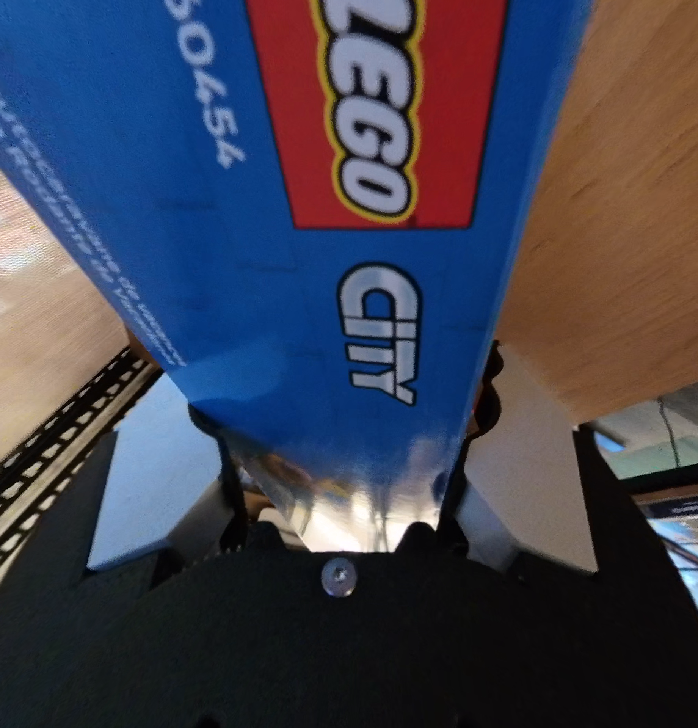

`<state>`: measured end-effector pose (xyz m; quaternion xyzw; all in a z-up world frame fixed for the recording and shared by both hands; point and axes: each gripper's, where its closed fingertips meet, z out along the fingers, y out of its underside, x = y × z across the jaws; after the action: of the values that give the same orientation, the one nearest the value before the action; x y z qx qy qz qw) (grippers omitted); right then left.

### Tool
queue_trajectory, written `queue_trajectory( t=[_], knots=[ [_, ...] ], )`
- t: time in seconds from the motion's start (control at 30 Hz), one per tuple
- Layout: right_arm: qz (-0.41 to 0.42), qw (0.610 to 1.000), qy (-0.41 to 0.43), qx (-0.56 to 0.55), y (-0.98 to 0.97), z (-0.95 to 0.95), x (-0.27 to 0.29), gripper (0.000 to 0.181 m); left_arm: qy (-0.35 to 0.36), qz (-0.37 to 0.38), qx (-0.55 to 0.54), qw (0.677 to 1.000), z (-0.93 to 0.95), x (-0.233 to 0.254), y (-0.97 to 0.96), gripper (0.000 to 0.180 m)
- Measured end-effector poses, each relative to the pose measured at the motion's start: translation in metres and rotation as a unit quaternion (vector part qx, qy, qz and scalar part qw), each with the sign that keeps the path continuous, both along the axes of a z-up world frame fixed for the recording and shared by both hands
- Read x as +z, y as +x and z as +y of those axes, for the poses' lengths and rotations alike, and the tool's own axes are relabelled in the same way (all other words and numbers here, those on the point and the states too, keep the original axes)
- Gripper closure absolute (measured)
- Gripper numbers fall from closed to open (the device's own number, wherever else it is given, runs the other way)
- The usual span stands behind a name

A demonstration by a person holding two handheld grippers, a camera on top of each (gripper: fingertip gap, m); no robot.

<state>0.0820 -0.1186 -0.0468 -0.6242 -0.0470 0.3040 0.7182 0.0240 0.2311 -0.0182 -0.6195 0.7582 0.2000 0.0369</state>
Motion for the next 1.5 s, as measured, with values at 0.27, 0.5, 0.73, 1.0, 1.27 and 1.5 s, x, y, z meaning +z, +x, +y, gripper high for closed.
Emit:
queue_trajectory(
  t=[0.27, 0.5, 0.73, 1.0, 1.27, 1.5],
  knots=[
    [0.036, 0.997, -0.065, -0.01, 0.01, 0.024, -0.006, 0.103, 0.039, 0.024, -0.06, 0.997, -0.033, 0.005, 0.017, 0.047],
    [0.139, 0.981, -0.136, -0.022, 0.018, 0.103, -0.005, 0.086, 0.061, -0.004, -0.078, 0.995, -0.045, 0.023, 0.0, 0.05],
    [0.199, 0.945, -0.259, 0.012, -0.038, 0.213, -0.044, 0.079, 0.078, -0.109, -0.121, 0.984, -0.055, 0.052, -0.053, 0.051],
    [0.103, 0.987, -0.099, 0.068, -0.138, 0.271, 0.012, 0.099, 0.078, -0.241, -0.156, 0.955, -0.029, 0.067, -0.162, 0.051],
    [-0.055, 0.992, -0.109, -0.014, -0.156, 0.281, 0.012, 0.109, 0.019, -0.389, -0.193, 0.901, -0.028, 0.07, -0.164, 0.051],
    [-0.113, 0.98, -0.096, -0.13, -0.131, 0.264, 0.023, 0.108, 0.012, -0.404, -0.246, 0.881, -0.022, 0.063, -0.147, 0.051]
  ],
)
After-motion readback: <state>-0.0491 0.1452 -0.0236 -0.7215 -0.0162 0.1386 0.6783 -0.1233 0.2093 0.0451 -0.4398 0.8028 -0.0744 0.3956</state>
